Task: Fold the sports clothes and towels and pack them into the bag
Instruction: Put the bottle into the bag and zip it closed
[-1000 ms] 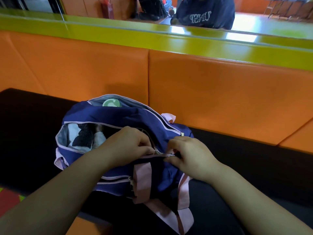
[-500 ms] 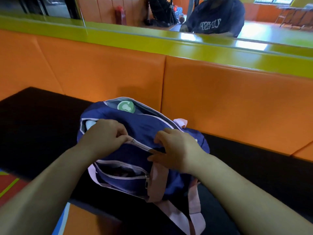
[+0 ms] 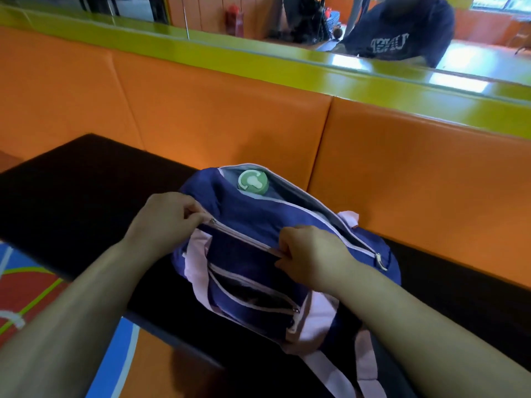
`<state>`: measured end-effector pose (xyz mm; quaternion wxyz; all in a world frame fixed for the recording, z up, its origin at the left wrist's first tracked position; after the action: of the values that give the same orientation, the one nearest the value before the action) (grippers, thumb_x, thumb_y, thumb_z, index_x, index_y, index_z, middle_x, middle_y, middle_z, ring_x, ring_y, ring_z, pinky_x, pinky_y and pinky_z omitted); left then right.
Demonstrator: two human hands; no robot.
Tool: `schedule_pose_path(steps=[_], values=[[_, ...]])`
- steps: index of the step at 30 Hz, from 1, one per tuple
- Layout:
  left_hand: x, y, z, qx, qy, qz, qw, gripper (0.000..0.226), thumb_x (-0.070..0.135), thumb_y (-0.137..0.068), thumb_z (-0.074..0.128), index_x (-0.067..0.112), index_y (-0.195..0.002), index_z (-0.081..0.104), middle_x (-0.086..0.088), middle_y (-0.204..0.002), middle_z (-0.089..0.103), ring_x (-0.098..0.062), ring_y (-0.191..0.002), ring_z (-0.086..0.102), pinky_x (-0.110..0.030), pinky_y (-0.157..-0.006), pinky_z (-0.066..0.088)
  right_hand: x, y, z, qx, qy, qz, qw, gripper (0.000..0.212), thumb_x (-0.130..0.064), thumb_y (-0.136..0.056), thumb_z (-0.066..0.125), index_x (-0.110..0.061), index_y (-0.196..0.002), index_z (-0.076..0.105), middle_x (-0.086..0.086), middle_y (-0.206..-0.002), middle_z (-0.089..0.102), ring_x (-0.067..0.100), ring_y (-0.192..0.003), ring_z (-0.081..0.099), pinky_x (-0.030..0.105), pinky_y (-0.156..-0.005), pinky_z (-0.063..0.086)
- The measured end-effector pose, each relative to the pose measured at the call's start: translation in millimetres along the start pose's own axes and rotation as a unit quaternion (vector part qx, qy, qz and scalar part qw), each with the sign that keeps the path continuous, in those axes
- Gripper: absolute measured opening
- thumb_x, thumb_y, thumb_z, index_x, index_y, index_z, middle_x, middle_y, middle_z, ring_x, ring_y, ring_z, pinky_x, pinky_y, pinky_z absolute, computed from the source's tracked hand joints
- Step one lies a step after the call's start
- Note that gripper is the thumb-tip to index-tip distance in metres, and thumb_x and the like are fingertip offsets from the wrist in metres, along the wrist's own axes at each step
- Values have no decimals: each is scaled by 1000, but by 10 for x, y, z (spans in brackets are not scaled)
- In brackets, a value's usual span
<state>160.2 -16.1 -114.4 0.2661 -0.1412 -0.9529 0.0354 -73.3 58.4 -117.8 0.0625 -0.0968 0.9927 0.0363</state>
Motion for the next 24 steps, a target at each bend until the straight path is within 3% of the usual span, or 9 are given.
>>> schedule_pose_path(steps=[3, 5, 8, 13, 18, 24], values=[[-26, -15, 2, -2, 31, 8, 999, 11, 25, -81, 68, 32, -76, 74, 16, -79, 70, 2, -78, 62, -22, -73, 47, -281, -286, -17, -14, -9, -17, 1000, 41, -49, -89, 56, -15, -111, 51, 3, -114, 54, 28, -102, 54, 31, -68, 35], [-64, -30, -3, -2, 35, 9, 999, 11, 24, -82, 68, 31, -77, 74, 16, -79, 69, 2, -78, 61, -21, -74, 48, -427, -455, 4, -22, -9, -35, 999, 37, -43, -92, 55, -14, -114, 51, 5, -116, 54, 28, -103, 54, 32, -68, 35], [-185, -49, -31, 17, 21, -3, 1000, 10, 25, -84, 66, 27, -78, 74, 16, -76, 65, 0, -75, 59, -16, -67, 42, -470, -570, 21, -43, 0, -41, 998, 25, -34, -94, 54, -14, -109, 55, 8, -112, 60, 30, -98, 57, 34, -72, 43], [-626, -217, -171, 89, -3, -90, 992, 15, 34, -84, 66, 20, -80, 70, 5, -81, 66, -15, -81, 60, -27, -74, 40, -300, -462, 19, -61, -66, -20, 996, 13, -28, -86, 65, -19, -86, 55, 6, -91, 63, 27, -82, 54, 32, -62, 40], [-641, -343, -147, 80, -1, -68, 994, 12, 28, -86, 65, 18, -83, 70, 7, -81, 60, -11, -77, 55, -26, -73, 39, -311, -485, -22, -62, -45, -30, 997, 12, -28, -86, 63, -19, -86, 55, 3, -88, 61, 24, -82, 53, 30, -63, 37], [-567, -407, -78, 64, 6, -40, 997, 10, 26, -81, 71, 19, -83, 64, 1, -91, 54, -17, -83, 56, -27, -74, 39, -229, -479, -36, -56, -96, -21, 994, 23, -45, -83, 66, -23, -85, 60, -6, -84, 63, 17, -80, 55, 34, -70, 48]])
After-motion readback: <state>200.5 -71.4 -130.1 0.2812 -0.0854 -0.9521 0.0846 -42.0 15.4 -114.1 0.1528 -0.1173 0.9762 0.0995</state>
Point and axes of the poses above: each hand's wrist, its own y-axis away from the middle knuckle, its own z-axis out of the palm, x = y × z, the point moved 1 cm from there along -y, towards the middle knuckle
